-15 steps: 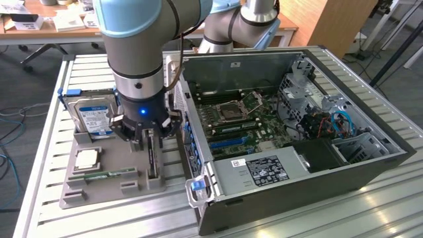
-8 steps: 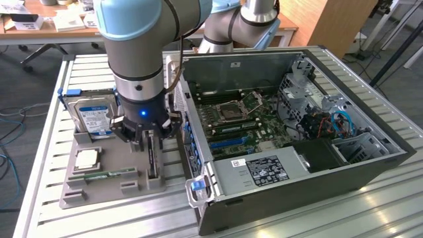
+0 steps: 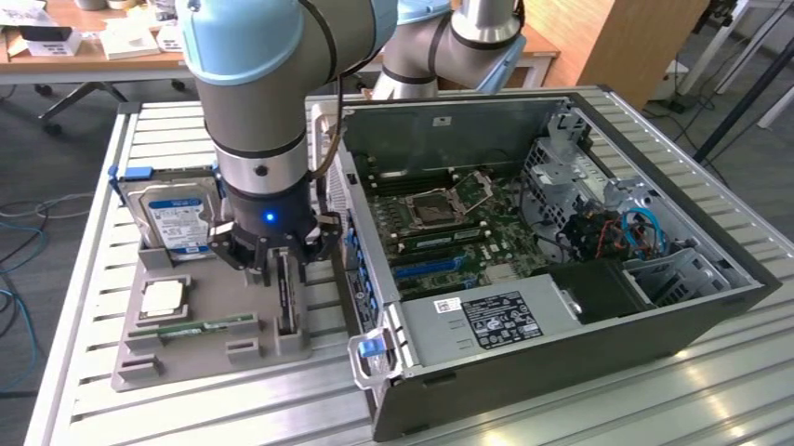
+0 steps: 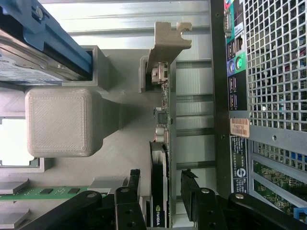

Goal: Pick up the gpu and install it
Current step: 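Pick up the gpu and move the gpu toward the slot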

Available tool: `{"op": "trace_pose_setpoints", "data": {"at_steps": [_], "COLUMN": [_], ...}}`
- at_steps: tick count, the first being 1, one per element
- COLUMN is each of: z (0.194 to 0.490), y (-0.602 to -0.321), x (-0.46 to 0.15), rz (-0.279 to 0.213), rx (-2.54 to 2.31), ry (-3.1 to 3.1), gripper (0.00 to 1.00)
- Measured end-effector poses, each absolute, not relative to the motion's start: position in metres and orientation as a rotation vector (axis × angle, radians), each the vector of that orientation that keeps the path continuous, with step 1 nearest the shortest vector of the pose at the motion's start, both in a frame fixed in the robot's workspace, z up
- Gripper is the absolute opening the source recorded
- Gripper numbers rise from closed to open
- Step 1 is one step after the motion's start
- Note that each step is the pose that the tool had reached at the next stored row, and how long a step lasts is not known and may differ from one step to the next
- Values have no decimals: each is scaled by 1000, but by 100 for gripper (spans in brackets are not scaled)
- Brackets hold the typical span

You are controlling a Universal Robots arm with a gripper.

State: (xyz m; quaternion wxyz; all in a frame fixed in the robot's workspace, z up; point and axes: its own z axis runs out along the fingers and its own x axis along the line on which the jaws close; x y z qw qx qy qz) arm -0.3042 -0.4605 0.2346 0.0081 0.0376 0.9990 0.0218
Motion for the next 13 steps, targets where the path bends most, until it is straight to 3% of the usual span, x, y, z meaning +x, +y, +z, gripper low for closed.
{"op": "trace_pose_setpoints", "data": {"at_steps": [7, 8, 13], "z": [235, 235, 233], "y": [-461, -461, -461], "x": [-304, -304, -304], "rz": [68, 68, 69], "rx": [117, 117, 117], "ry": [3122, 3122, 3122], "gripper": [46, 39, 39]}}
